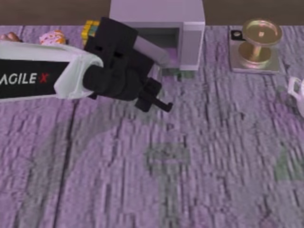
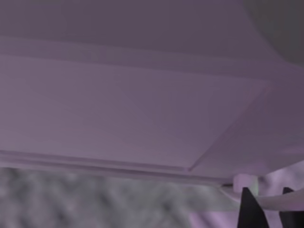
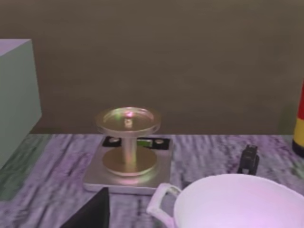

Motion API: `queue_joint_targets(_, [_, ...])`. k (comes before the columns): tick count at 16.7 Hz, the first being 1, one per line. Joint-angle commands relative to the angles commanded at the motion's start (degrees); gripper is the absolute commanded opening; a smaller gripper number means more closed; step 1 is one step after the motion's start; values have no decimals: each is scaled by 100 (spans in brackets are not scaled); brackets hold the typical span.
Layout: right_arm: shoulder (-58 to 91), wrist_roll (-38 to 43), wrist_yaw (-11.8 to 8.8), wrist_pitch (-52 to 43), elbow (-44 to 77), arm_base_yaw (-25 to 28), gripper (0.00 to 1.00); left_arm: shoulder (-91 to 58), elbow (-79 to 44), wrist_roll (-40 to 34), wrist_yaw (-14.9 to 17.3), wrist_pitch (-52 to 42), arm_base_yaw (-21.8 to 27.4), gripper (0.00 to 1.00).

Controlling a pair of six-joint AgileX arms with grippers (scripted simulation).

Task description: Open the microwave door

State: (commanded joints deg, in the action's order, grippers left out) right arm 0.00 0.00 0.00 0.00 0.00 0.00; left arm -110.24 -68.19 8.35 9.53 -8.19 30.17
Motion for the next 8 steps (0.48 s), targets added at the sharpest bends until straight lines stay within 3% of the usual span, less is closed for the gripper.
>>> queue_joint_targets(8, [0,0,0,0,0,0,100,74,80,249,160,-12,-128,0])
